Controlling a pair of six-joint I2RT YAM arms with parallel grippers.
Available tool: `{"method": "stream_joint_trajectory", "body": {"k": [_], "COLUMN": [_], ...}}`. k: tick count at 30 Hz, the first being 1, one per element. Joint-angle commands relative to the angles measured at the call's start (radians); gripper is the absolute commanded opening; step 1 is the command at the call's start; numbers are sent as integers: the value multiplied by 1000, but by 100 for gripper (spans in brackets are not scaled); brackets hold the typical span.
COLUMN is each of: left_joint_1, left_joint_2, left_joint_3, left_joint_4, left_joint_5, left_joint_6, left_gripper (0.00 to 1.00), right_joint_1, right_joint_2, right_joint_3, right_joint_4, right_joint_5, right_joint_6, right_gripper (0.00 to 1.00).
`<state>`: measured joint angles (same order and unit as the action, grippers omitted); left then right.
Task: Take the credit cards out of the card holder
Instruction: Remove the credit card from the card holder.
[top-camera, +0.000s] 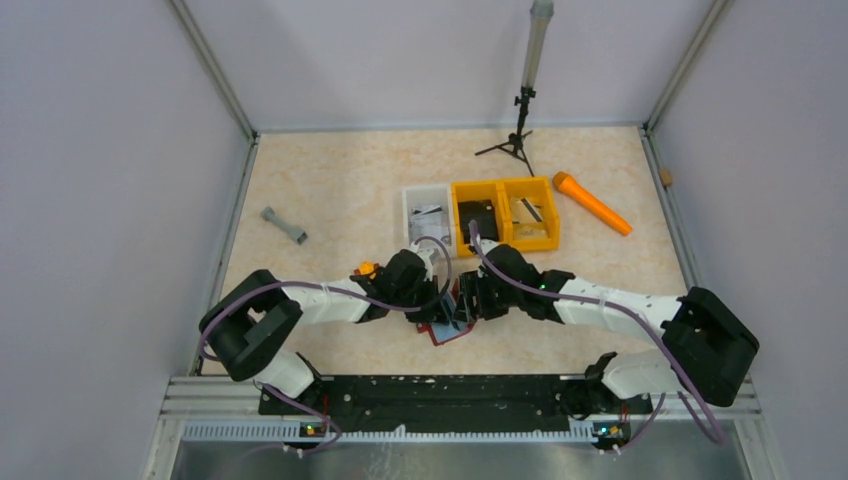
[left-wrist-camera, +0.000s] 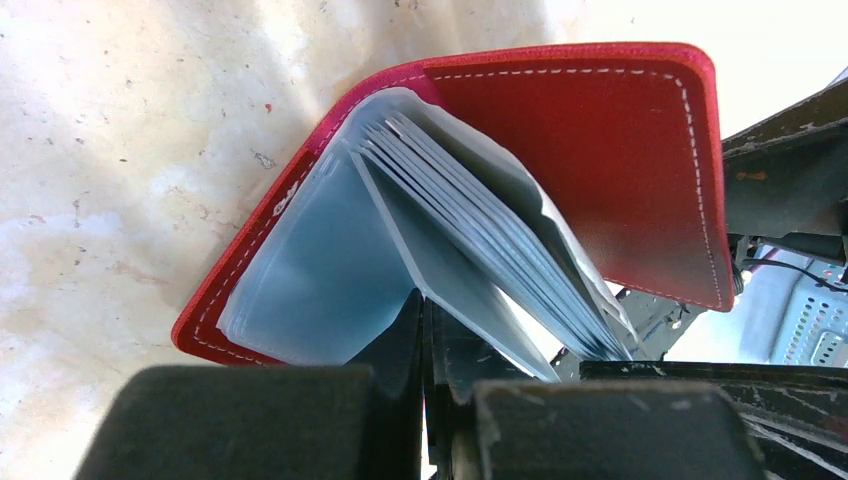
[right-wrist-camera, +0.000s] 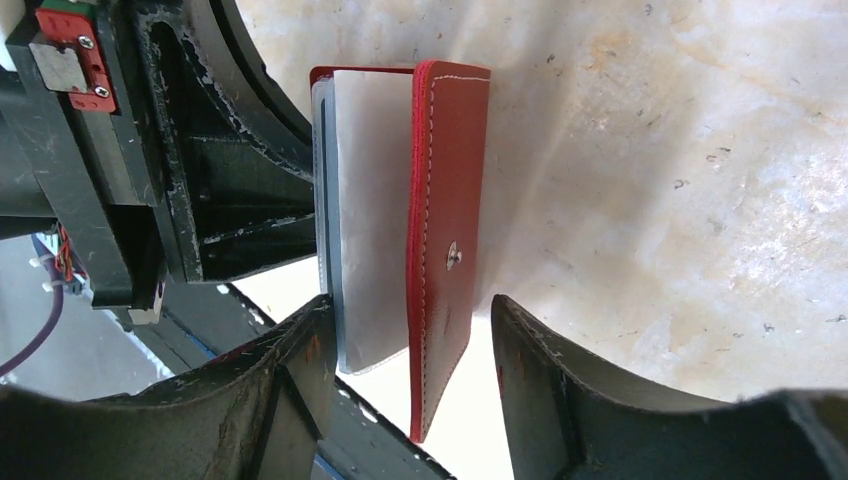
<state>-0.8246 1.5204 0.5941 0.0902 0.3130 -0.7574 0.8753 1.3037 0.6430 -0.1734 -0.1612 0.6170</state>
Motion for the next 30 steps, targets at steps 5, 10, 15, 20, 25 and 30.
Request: {"method": "stream_joint_trajectory", "body": {"k": [5, 10, 15, 20, 25, 30], "left_joint_1": [0, 1, 0, 0, 1, 5], "left_joint_2": [-18, -27, -40, -70, -175, -362], "left_joint_3": [-13, -14, -14, -24, -71, -138], "left_joint_4": [-62, -70, -79, -86, -127, -189], "left_joint_5": [-59, -63, -66, -71, -87, -124], "left_joint_6": [25, 26, 26, 19, -14, -43], "left_gripper": [0, 0, 0, 0, 0, 4], "right_joint_1": [11, 11, 10, 11, 10, 6], "right_joint_2": [-15, -19, 3, 2, -16, -90], "right_joint_3": [22, 22, 35, 50, 38, -26], "right_joint_4": [4, -2, -33, -79, -48, 44], "right_joint_5": [7, 21, 44, 102, 109, 106], "right_joint_6": [-14, -13, -29, -46, -22, 29], "right_gripper": [61, 45, 40, 31, 7, 0]}}
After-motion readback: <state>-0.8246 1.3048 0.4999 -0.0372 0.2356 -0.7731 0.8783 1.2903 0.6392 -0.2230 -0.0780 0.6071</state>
